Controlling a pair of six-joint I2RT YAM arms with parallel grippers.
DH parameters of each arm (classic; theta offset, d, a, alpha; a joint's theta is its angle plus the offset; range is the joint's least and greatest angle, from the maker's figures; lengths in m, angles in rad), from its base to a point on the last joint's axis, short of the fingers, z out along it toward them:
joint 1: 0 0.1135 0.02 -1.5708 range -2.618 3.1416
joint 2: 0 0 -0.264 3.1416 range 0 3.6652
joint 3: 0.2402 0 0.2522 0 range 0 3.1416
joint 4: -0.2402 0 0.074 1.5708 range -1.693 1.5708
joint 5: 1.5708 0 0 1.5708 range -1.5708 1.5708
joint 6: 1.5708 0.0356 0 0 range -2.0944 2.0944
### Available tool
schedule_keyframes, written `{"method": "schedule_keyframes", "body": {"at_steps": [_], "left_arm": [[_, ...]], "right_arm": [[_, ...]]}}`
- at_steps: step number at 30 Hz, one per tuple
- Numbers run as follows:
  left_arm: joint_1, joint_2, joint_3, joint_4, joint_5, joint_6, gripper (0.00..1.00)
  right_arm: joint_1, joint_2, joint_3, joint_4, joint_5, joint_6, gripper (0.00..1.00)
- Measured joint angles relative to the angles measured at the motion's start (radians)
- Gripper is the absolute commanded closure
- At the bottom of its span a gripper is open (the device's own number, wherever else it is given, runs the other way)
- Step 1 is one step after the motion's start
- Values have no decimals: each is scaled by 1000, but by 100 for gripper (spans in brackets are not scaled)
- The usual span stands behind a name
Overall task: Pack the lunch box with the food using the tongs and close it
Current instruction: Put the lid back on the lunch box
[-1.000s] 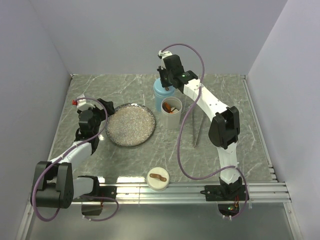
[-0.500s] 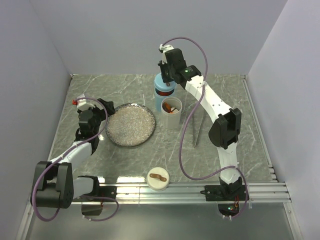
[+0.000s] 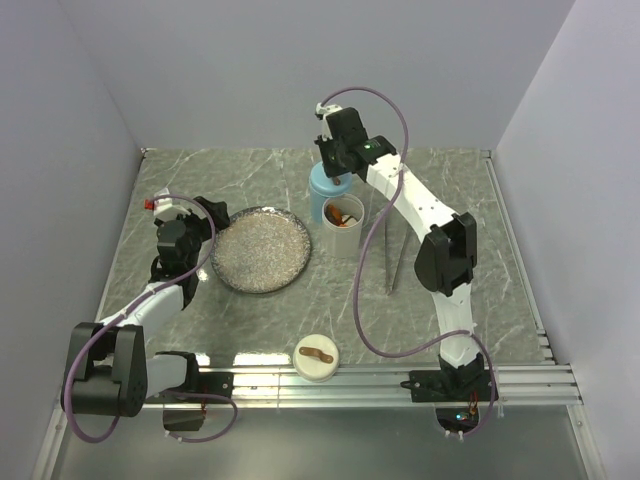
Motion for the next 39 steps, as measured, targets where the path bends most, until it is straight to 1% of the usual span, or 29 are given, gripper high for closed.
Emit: {"method": "schedule_keyframes", "body": {"at_steps": [23, 31, 34, 38, 39], "left_arm": [[0, 13, 0, 5, 0, -1, 2], [0, 14, 0, 5, 1, -1, 2], [0, 15, 0, 5, 3, -1, 2], [0, 15, 0, 5, 6, -1, 1], [0, 15, 0, 5, 6, -1, 1]], "right_arm": [[-9, 71, 38, 40, -28, -6, 93], [-12, 42, -47, 132, -40, 4, 93], [-14, 33, -63, 147, -46, 8, 89], [-14, 11, -99, 177, -59, 10, 61], [-11, 6, -108, 183, -64, 5, 53]]}}
